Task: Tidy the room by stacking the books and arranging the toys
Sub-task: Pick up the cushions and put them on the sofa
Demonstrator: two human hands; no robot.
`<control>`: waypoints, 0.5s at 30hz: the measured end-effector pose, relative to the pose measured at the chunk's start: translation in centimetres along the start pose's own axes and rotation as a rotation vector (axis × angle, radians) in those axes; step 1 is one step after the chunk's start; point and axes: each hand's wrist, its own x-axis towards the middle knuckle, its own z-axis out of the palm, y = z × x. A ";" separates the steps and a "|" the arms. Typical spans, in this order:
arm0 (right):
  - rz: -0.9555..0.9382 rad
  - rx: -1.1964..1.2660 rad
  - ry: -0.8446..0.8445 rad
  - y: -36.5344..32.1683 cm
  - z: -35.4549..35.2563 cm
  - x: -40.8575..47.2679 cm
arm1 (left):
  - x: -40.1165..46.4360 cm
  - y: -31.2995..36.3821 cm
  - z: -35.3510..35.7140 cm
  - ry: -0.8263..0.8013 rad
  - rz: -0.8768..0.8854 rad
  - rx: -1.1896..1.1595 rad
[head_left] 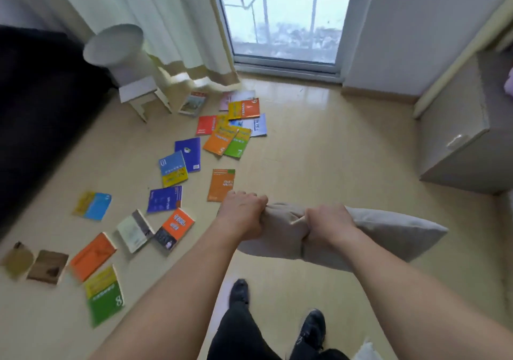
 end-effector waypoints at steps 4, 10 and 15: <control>-0.119 -0.054 -0.007 -7.5 -3.2 3.4 | -4.8 -7.3 1.7 -0.015 -0.154 -0.105; -0.345 -0.241 0.017 -23.1 -8.4 12.7 | -11.9 -22.5 5.4 -0.013 -0.435 -0.269; -0.471 -0.317 0.073 -35.7 -13.2 19.5 | -15.9 -35.5 7.4 0.058 -0.585 -0.306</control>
